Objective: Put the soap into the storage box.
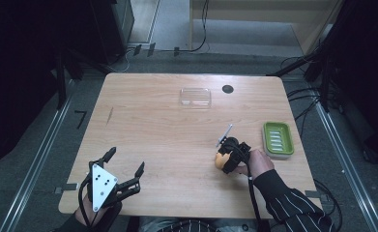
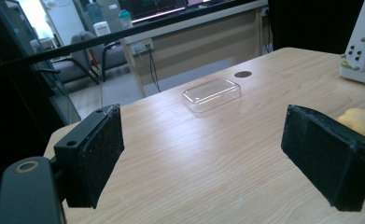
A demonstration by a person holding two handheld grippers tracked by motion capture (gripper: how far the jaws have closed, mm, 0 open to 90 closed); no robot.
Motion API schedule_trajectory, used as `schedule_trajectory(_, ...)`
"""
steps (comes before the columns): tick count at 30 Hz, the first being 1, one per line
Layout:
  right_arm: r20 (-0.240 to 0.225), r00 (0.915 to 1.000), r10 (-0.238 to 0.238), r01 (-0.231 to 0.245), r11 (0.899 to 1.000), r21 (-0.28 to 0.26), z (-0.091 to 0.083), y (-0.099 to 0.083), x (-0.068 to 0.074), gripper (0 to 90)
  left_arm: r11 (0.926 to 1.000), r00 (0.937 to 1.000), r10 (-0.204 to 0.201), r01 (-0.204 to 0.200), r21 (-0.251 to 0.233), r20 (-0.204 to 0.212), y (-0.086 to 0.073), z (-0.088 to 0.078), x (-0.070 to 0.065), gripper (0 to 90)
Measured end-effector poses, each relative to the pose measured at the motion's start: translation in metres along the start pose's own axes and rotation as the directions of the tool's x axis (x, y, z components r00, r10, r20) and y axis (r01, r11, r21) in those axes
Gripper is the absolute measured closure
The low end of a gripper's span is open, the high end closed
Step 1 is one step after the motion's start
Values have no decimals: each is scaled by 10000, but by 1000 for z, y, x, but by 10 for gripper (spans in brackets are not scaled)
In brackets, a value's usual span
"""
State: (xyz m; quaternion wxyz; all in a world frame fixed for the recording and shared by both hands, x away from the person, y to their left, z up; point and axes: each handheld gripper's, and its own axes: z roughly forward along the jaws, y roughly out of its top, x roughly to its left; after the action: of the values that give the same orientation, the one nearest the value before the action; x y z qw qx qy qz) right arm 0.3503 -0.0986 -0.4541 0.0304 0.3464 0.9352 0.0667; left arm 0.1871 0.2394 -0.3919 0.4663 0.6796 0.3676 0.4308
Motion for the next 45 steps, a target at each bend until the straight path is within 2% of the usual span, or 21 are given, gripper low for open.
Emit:
schedule_trajectory(1, 7, 9999, 137, -137, 9999, 75, 1, 1, 1, 306, 10000, 10000, 19, -19, -6, 11, 0, 0, 0, 135)
schedule_trajectory(4, 75, 9998, 190, -191, 9998, 110, 2, 3, 2, 289, 10000, 10000, 5, -5, -13, 8, 0, 0, -1, 135)
schedule_trajectory(7, 71, 9998, 167, -169, 9992, 361, 6, 9, 5, 274, 10000, 10000, 14, -14, -25, 7, 0, 0, -1, 135)
schedule_trajectory(12, 342, 9992, 230, -245, 9987, 440, 9, 14, 5, 322, 10000, 10000, -5, 5, -18, 15, 0, 0, 0, 135)
schedule_trajectory(16, 337, 9992, 229, -245, 9986, 477, 10, 15, 5, 331, 10000, 10000, -21, 21, -13, -7, 0, 0, 0, 135)
schedule_trajectory(18, 331, 9991, 255, -275, 9979, 590, 11, 14, 5, 381, 10000, 10000, -15, 15, -15, 0, 0, 0, 0, 135)
schedule_trajectory(27, 195, 9996, 219, -229, 9984, 508, 10, 12, 3, 399, 10000, 10000, -33, 33, -25, -10, 0, 0, 0, 135)
schedule_trajectory(45, 273, 9995, 169, -173, 9997, 143, 3, 7, 2, 399, 10000, 10000, -32, 31, -33, -21, 0, -1, 0, 135)
